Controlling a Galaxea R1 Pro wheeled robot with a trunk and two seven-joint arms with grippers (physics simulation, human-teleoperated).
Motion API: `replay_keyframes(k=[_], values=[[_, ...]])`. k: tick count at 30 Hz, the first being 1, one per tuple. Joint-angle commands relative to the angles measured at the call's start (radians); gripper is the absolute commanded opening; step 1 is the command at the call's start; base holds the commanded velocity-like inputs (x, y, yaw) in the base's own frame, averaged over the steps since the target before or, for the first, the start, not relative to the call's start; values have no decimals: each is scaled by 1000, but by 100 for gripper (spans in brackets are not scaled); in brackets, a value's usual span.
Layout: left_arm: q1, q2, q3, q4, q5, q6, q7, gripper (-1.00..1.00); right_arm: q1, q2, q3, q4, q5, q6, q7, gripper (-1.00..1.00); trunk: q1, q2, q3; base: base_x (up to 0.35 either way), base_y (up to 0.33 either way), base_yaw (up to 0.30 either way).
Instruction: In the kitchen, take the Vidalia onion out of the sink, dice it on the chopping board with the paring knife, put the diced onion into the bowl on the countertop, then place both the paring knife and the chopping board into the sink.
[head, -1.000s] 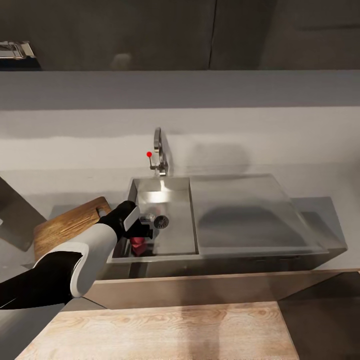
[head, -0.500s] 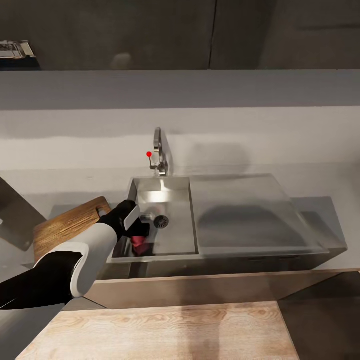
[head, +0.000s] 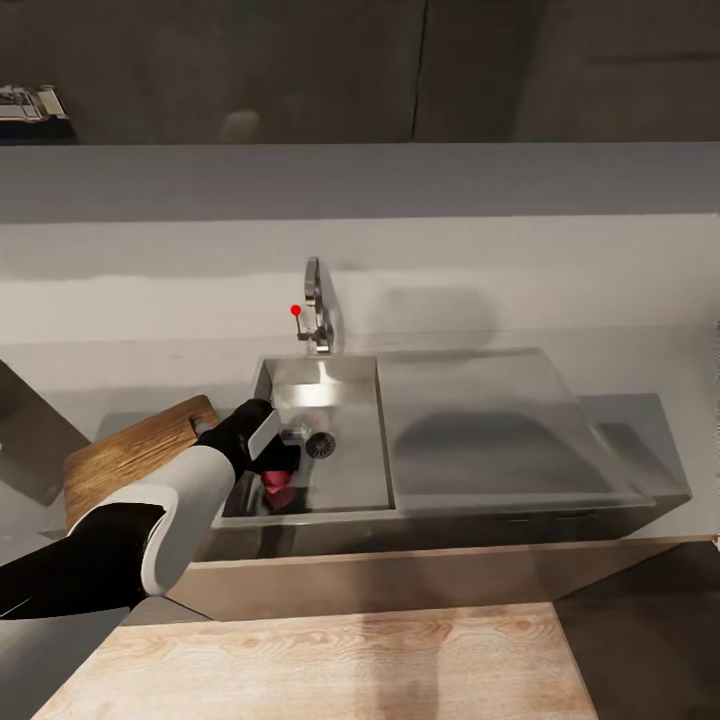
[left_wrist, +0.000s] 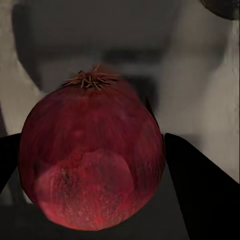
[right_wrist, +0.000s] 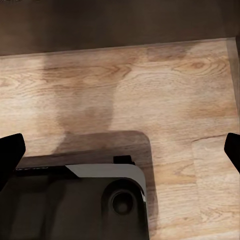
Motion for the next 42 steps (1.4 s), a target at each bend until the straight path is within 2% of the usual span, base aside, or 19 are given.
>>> replay_keyframes(k=[1, 4, 6, 12, 16, 24, 27, 28, 29, 34, 38, 42], values=[[0, 0, -2, -5, 11, 4, 9, -100, 0, 0, 1, 0, 0, -2, -4, 100, 1, -2, 0, 0, 0, -97], [0, -1, -2, -42, 11, 9, 8, -100, -1, 0, 1, 0, 0, -2, -4, 100, 1, -2, 4, 0, 0, -97], [1, -3, -2, -107, 11, 16, 8, -100, 0, 0, 1, 0, 0, -2, -4, 100, 1, -2, 7, 0, 0, -96], [4, -4, -2, -202, 11, 40, 8, -100, -1, 0, 1, 0, 0, -2, -4, 100, 1, -2, 16, 0, 0, -95], [42, -4, -2, -301, 11, 47, 9, -100, -1, 0, 1, 0, 0, -2, -4, 100, 1, -2, 22, 0, 0, -95], [166, -2, -2, -540, 12, 48, 8, -100, -1, -1, 1, 0, 0, -1, -4, 100, 1, -2, 33, 0, 0, -84], [248, 0, -3, -685, 12, 48, 8, -100, 0, -1, 1, 0, 0, -1, -4, 100, 1, -2, 34, 0, 0, -21], [314, 1, -4, -795, 11, 48, 8, -100, 0, -1, 1, 0, 0, 0, -4, 100, 1, -2, 34, 0, 0, -5], [347, 2, -4, -850, 11, 48, 8, -100, -1, -1, 1, 0, 0, 0, -4, 100, 1, -2, 34, 0, 0, -3], [456, 4, -10, -1049, 11, 48, 8, -100, -1, -1, 1, 0, 0, 0, -4, 100, 1, -2, 34, 0, 0, -1], [511, 8, -13, -1150, 11, 48, 8, -100, -1, -1, 1, 1, 0, 0, -4, 100, 1, -2, 34, 0, 0, 0], [537, 9, -14, -1203, 11, 48, 8, -100, -1, -1, 1, 1, 0, 1, -4, 100, 1, -2, 34, 0, 0, 0]])
